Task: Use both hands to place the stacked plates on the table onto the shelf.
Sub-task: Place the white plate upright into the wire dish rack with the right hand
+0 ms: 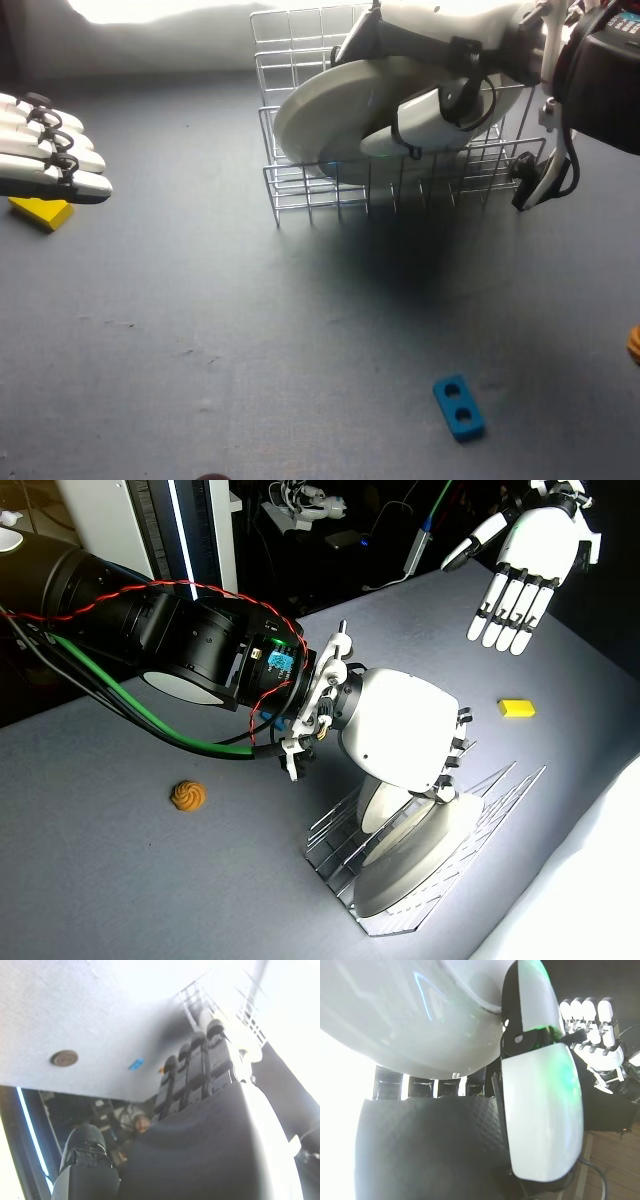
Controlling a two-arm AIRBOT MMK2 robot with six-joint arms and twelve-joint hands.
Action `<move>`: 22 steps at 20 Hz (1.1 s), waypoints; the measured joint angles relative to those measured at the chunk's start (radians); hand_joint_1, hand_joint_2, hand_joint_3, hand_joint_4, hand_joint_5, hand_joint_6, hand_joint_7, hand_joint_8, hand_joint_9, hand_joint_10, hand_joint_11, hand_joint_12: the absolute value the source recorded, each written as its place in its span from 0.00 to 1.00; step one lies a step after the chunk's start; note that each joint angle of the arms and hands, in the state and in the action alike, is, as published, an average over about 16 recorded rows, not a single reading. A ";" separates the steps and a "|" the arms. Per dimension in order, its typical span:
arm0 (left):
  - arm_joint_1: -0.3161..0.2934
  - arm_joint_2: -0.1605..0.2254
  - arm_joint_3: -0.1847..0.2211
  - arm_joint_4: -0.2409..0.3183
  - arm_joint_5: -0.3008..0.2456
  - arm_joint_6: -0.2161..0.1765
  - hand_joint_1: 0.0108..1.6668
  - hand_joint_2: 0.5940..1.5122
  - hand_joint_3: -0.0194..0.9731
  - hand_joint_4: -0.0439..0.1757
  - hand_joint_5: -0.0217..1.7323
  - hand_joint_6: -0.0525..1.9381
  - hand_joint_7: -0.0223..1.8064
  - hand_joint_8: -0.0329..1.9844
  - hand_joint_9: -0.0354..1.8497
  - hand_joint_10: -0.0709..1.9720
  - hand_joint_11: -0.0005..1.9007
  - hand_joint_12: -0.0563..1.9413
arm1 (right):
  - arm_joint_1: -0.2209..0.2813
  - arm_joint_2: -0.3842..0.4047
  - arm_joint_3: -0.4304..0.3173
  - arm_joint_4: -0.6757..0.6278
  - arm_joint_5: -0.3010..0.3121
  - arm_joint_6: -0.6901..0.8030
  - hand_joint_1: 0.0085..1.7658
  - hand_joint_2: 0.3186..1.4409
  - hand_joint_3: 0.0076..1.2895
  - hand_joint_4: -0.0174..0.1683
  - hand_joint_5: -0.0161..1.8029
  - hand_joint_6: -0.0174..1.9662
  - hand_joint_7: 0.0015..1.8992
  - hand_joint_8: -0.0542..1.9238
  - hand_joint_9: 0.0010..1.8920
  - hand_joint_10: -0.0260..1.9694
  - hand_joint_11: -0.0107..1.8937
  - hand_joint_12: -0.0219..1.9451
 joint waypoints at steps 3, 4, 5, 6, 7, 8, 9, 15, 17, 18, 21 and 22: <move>0.000 0.000 0.000 0.000 0.000 0.000 0.00 0.54 0.04 0.22 0.03 0.03 0.02 0.01 0.03 0.04 0.01 0.03 | -0.002 -0.001 0.001 -0.009 0.005 -0.003 0.70 0.59 0.01 0.06 0.53 0.46 0.59 0.37 0.57 0.35 0.41 0.60; 0.000 0.000 0.000 0.000 0.000 0.000 0.00 0.53 0.04 0.22 0.03 0.03 0.02 0.01 0.03 0.04 0.01 0.03 | -0.002 -0.002 0.001 -0.011 0.006 -0.004 0.70 0.59 0.01 0.06 0.53 0.46 0.59 0.34 0.57 0.34 0.40 0.61; 0.000 0.000 0.000 0.000 0.000 0.000 0.00 0.53 0.04 0.22 0.03 0.03 0.02 0.01 0.03 0.04 0.01 0.03 | -0.002 -0.002 0.002 -0.013 0.007 -0.004 0.69 0.59 0.01 0.06 0.52 0.44 0.59 0.31 0.56 0.33 0.40 0.61; 0.000 0.000 0.000 0.000 -0.001 0.000 0.00 0.53 0.04 0.22 0.02 0.03 0.02 0.01 0.03 0.04 0.01 0.03 | -0.002 -0.003 0.003 -0.015 0.008 -0.005 0.68 0.60 0.01 0.06 0.52 0.41 0.59 0.28 0.56 0.34 0.39 0.61; -0.001 0.000 0.000 0.000 -0.001 0.000 0.00 0.53 0.04 0.22 0.02 0.03 0.02 0.01 0.03 0.04 0.01 0.03 | -0.001 -0.003 0.003 -0.017 0.008 -0.006 0.67 0.60 0.01 0.06 0.52 0.38 0.59 0.25 0.56 0.34 0.38 0.62; -0.001 0.000 0.000 0.000 -0.001 0.000 0.00 0.53 0.04 0.22 0.02 0.03 0.02 0.01 0.03 0.04 0.01 0.03 | -0.001 -0.004 0.004 -0.018 0.008 -0.006 0.67 0.60 0.01 0.06 0.52 0.36 0.59 0.24 0.55 0.34 0.38 0.62; -0.001 0.000 0.000 0.000 -0.001 0.000 0.00 0.53 0.04 0.22 0.02 0.03 0.02 0.01 0.03 0.04 0.01 0.03 | -0.001 -0.004 0.005 -0.019 0.008 -0.006 0.66 0.60 0.01 0.06 0.52 0.34 0.59 0.22 0.55 0.33 0.37 0.62; -0.002 0.000 0.000 0.000 -0.006 0.000 0.00 0.53 0.04 0.23 0.02 0.03 0.02 0.02 0.03 0.04 0.01 0.03 | 0.004 -0.008 0.010 -0.026 0.006 -0.005 0.64 0.61 0.01 0.05 0.52 0.35 0.58 0.24 0.55 0.31 0.37 0.61; -0.003 0.000 0.000 0.001 -0.008 0.000 0.00 0.53 0.04 0.23 0.02 0.03 0.02 0.02 0.03 0.04 0.01 0.03 | 0.007 -0.009 0.012 -0.026 0.002 -0.004 0.63 0.61 0.01 0.05 0.52 0.34 0.59 0.24 0.55 0.33 0.37 0.63; -0.003 0.000 0.000 0.001 -0.009 0.000 0.00 0.53 0.04 0.23 0.02 0.03 0.02 0.01 0.03 0.04 0.01 0.03 | 0.009 -0.009 0.012 -0.026 -0.001 -0.004 0.63 0.61 0.01 0.04 0.52 0.34 0.59 0.25 0.56 0.34 0.37 0.63; -0.004 -0.001 0.000 0.001 -0.013 0.000 0.00 0.53 0.04 0.22 0.03 0.03 0.02 0.01 0.03 0.04 0.01 0.03 | 0.016 -0.010 0.014 -0.026 -0.010 -0.002 0.63 0.60 0.01 0.04 0.54 0.34 0.60 0.30 0.56 0.40 0.38 0.65; -0.004 -0.001 0.000 0.002 -0.014 0.000 0.00 0.53 0.04 0.22 0.03 0.03 0.02 0.01 0.03 0.04 0.01 0.03 | 0.019 -0.010 0.014 -0.027 -0.013 -0.002 0.63 0.60 0.01 0.04 0.54 0.37 0.60 0.33 0.56 0.42 0.39 0.66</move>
